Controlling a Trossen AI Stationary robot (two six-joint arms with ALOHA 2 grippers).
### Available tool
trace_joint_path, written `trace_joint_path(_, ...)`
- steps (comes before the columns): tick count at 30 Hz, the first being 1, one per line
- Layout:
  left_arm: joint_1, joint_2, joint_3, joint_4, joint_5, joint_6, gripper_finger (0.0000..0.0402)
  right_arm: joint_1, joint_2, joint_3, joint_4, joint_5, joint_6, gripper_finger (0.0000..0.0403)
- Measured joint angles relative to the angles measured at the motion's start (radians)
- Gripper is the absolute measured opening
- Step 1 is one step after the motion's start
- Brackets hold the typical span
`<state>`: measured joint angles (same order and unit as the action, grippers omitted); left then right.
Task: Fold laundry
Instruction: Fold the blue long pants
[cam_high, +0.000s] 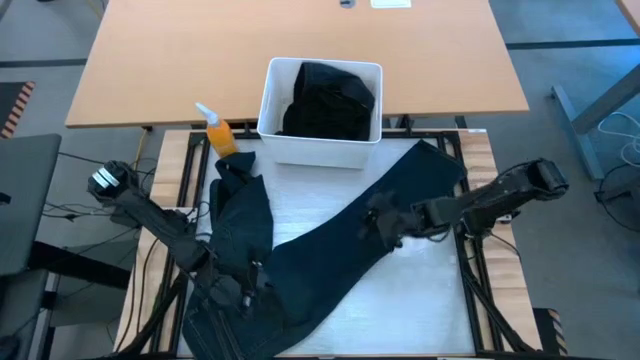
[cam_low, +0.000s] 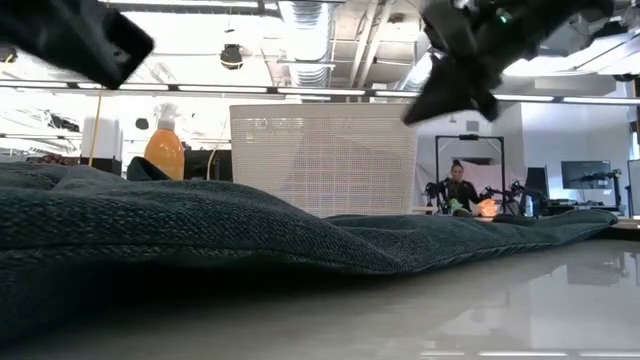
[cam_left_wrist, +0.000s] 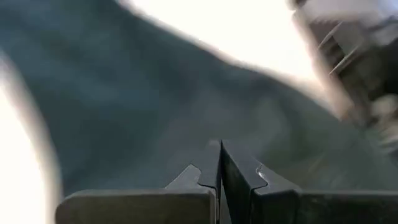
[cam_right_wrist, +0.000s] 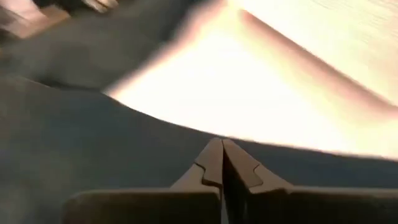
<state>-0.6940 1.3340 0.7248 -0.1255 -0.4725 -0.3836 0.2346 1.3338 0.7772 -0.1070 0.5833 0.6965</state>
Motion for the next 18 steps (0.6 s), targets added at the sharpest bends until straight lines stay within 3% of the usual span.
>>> trace_joint_path(3, 0.005, -0.122, -0.001, -0.253, -0.158, -0.134, 0.0, 0.023, 0.084, 0.0, 0.209, 0.014, -0.052, 0.002)
trace_joint_path(6, 0.037, -0.203, -0.01, -0.366, -0.254, -0.247, 0.0, 0.027, 0.177, 0.008, 0.351, 0.005, -0.095, 0.002)
trace_joint_path(11, 0.127, -0.236, -0.055, -0.345, -0.234, -0.291, 0.0029, 0.014, 0.296, 0.081, 0.37, -0.004, -0.131, 0.002)
trace_joint_path(18, 0.383, -0.188, -0.077, -0.394, -0.18, -0.348, 0.0121, -0.002, 0.362, 0.15, 0.26, -0.044, -0.148, 0.002)
